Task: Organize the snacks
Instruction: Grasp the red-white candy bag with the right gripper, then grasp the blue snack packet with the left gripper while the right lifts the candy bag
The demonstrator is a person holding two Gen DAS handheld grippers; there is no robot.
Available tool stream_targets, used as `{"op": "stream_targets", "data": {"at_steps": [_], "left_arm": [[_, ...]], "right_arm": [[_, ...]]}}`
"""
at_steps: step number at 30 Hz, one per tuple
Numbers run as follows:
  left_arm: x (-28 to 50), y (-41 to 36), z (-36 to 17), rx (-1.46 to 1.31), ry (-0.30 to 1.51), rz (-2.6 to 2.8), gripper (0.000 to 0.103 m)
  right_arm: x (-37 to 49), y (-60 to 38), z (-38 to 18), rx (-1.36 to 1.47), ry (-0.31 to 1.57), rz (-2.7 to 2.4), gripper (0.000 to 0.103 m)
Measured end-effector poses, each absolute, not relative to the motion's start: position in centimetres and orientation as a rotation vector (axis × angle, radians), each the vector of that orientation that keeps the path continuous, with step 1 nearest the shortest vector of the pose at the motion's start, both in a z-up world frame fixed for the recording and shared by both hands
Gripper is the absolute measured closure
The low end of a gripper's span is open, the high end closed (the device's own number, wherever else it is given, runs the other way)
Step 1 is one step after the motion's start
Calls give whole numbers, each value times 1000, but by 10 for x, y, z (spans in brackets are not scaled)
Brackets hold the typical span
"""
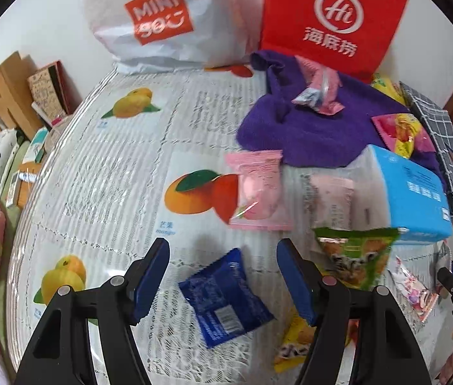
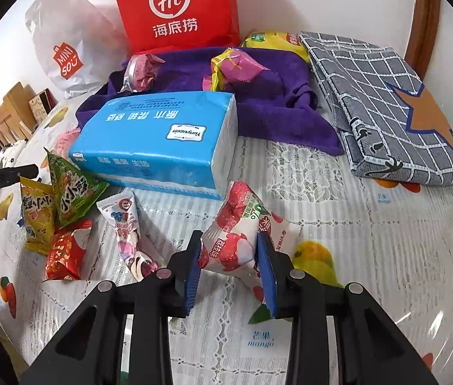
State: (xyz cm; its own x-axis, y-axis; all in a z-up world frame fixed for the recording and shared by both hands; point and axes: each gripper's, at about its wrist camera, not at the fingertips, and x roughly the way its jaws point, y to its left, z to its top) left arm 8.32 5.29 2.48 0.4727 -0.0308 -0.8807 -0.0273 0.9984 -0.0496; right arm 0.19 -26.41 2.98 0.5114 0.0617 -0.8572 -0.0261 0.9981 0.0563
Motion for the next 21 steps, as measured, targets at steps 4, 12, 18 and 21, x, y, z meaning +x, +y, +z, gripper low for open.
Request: {"op": "stream_targets", "data": {"at_steps": [4,12,18,21], "left_arm": [[84,59,11,-70,1109,2,36],[77,51,-1,-44,1146,-5,35],[70,46,-1,-33,1148,3,35],[66,46,-2,-37,1145,1,35]], "right_arm": [[6,-264,28,40,1027,59,66],[10,-261,21,22,1031,64,56],[8,-261,19,17,1030,60,55],[5,-261,18,16,1027,61,56]]}}
